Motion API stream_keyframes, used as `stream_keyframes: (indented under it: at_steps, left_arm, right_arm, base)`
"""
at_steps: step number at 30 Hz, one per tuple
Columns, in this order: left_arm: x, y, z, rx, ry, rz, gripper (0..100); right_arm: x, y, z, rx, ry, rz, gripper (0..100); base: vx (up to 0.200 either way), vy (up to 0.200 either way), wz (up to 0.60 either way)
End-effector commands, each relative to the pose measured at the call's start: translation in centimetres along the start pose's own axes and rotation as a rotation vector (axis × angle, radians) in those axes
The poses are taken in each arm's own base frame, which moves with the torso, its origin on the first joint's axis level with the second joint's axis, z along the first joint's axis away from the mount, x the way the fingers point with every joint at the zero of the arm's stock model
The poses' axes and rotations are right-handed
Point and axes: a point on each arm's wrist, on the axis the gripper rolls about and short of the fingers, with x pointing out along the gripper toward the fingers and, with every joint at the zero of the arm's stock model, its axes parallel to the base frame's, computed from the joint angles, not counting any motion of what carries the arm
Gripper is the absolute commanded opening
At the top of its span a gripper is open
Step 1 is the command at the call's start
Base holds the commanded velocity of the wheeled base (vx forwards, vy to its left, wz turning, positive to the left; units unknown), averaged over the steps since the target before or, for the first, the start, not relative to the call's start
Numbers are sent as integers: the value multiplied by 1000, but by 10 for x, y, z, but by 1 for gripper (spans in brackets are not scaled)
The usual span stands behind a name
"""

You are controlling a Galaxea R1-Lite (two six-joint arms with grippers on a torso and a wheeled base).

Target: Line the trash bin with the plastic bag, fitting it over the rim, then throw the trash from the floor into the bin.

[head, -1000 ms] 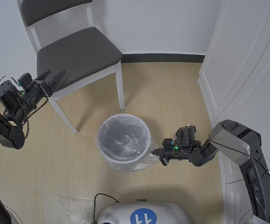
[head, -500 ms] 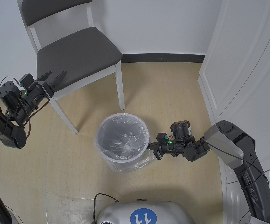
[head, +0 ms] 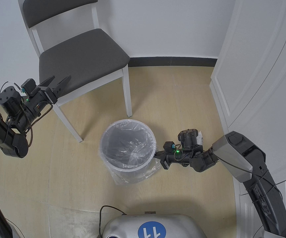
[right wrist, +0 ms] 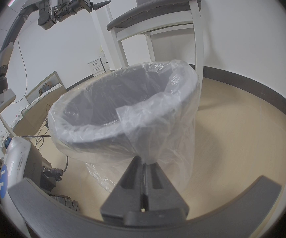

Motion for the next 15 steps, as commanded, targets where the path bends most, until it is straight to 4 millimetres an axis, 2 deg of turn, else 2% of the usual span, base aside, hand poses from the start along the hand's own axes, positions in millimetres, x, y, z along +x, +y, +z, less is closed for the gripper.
stream_keyframes:
  at_steps: [1,11,12,15]
  left_arm:
    - [0,0,-1,-1,1,0,100]
    - [0,0,-1,-1,1,-1,100]
    - [0,0,-1,-1,1,-1,100]
    - [0,0,-1,-1,1,0,100]
  right_arm:
    - [4,1,-6,2,3,2,0]
    - [4,-2,-8,6,-1,-5,0]
    - [4,-2,-7,6,-2,-6,100]
    - [2,-3,-4,4,-7,-7,100]
  base:
    - [0,0,0]
    - [0,0,0]
    - [0,0,0]
    - [0,0,0]
